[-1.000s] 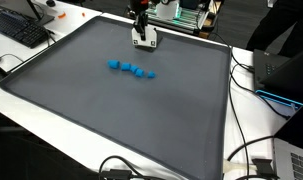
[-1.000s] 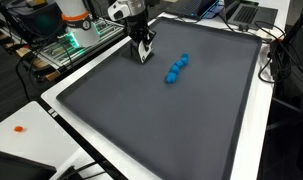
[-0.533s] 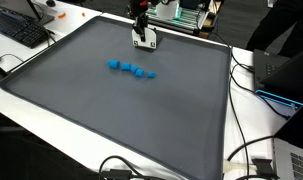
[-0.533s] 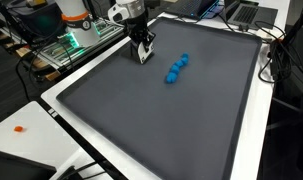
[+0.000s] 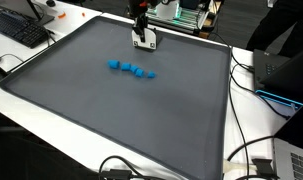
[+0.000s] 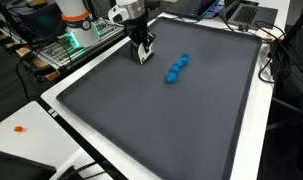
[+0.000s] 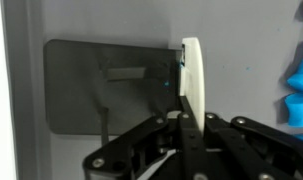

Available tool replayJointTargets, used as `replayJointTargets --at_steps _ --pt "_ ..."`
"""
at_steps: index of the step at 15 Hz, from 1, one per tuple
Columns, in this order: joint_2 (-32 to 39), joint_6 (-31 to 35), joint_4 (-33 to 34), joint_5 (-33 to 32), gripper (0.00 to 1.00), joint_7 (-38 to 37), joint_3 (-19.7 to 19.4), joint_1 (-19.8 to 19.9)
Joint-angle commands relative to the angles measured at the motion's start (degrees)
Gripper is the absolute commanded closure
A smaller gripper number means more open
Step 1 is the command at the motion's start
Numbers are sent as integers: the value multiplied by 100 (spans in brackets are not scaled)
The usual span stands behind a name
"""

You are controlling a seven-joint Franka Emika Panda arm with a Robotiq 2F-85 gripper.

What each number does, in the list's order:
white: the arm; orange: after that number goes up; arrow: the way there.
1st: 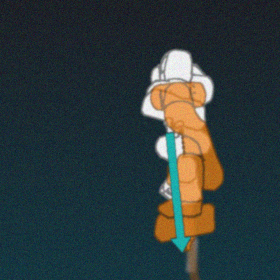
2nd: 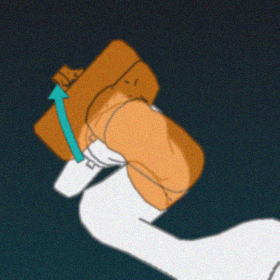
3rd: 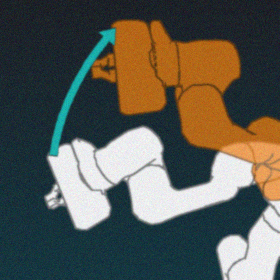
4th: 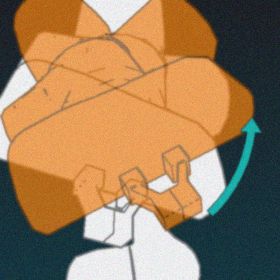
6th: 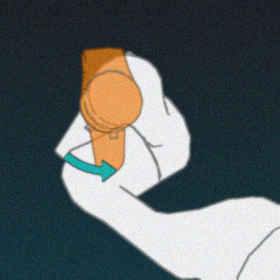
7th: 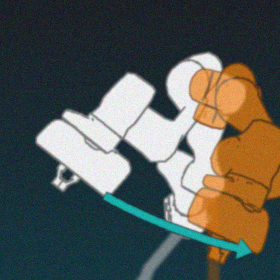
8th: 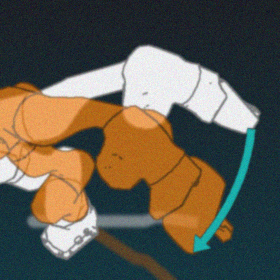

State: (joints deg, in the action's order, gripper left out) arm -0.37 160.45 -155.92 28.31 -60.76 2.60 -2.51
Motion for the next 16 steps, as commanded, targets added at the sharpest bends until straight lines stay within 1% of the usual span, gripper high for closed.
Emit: replayJointTargets --at_steps 1,4,5,6,7,8,10,11,13,15,16 --pt "160 57 33 42 99 2 -11 9" --pt "108 0 24 -88 99 -13 -19 18" --pt "82 -15 25 -91 71 17 -18 17" --pt "38 -54 31 -85 70 56 -18 17" --pt "-13 -68 7 -377 64 -150 -33 37" --pt "-52 -97 11 -561 56 -219 -46 53" --pt "-232 -220 -24 -1309 42 -641 -81 111" --pt "-311 -315 -9 -1706 33 -869 -96 150" --pt "-556 -673 76 -2148 18 -864 -74 192" --pt "-812 -1211 221 -2555 4 -684 -21 226" --pt "-929 -1537 323 -2762 0 -529 5 236"
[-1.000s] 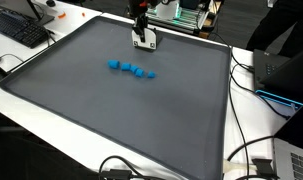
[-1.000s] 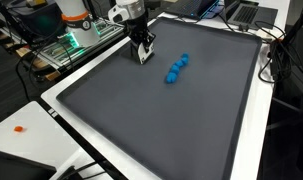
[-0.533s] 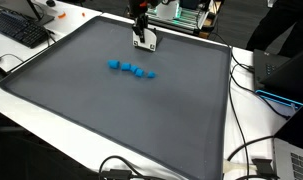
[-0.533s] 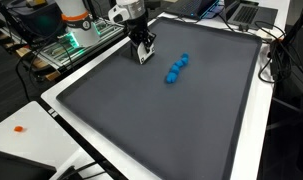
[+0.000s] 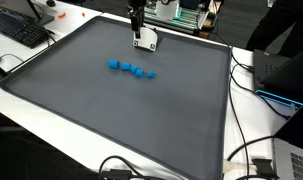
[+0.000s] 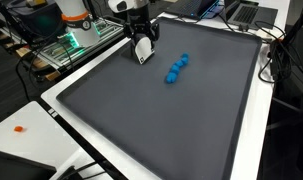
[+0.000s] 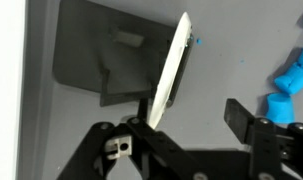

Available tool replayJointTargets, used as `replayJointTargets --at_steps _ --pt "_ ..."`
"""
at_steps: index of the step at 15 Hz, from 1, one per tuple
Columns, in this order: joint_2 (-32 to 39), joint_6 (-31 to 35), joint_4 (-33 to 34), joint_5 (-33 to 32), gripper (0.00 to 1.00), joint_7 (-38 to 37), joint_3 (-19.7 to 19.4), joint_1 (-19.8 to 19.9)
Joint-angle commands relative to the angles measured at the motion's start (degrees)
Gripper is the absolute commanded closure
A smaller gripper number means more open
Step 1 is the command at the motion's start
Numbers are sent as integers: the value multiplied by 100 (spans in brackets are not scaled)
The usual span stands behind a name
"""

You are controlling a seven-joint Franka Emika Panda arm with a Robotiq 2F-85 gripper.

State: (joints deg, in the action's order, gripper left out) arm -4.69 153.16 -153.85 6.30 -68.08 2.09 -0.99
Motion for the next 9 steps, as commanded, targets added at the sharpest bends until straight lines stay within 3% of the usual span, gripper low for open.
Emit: replayJointTargets --at_steps 1,5,9 --pt "-623 -1043 220 -640 0 451 84 51" --pt "-831 -1896 791 -791 0 1406 203 -24" --pt "-623 -2155 1379 -751 0 2518 325 -115"
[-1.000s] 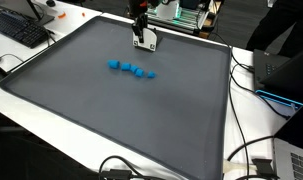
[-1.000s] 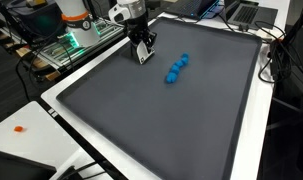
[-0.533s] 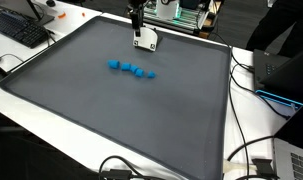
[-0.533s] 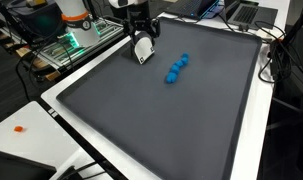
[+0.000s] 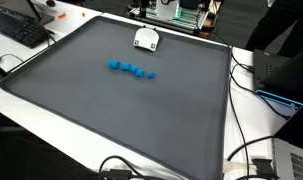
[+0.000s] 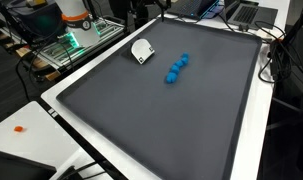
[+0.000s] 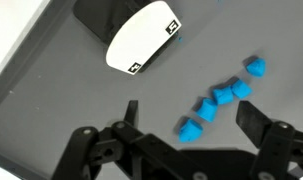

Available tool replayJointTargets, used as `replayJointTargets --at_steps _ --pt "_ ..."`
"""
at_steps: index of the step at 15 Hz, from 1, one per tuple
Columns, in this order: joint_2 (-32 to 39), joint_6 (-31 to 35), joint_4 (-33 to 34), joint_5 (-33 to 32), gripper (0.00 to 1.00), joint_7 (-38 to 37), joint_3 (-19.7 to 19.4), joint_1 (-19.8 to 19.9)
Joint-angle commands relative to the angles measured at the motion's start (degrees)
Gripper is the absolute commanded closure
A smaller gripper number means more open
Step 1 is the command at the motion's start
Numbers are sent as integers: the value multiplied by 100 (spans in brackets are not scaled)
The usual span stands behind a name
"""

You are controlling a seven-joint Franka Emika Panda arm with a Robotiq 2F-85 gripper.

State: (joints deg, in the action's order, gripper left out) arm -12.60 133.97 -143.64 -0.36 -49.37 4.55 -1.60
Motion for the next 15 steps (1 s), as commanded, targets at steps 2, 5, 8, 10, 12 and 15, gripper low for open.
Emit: replayJointTargets --at_steps 2,5,8,10,12,15 --pt "317 -273 600 -92 0 1184 131 -93" --pt "546 -306 891 -157 0 1961 200 -136" --pt "760 -313 1111 -310 0 2407 243 -154" --pt "656 -167 997 -186 0 2309 214 -159" --pt "772 -168 1094 -271 0 2406 212 -177" --pt "818 -168 1137 -287 0 2445 209 -182"
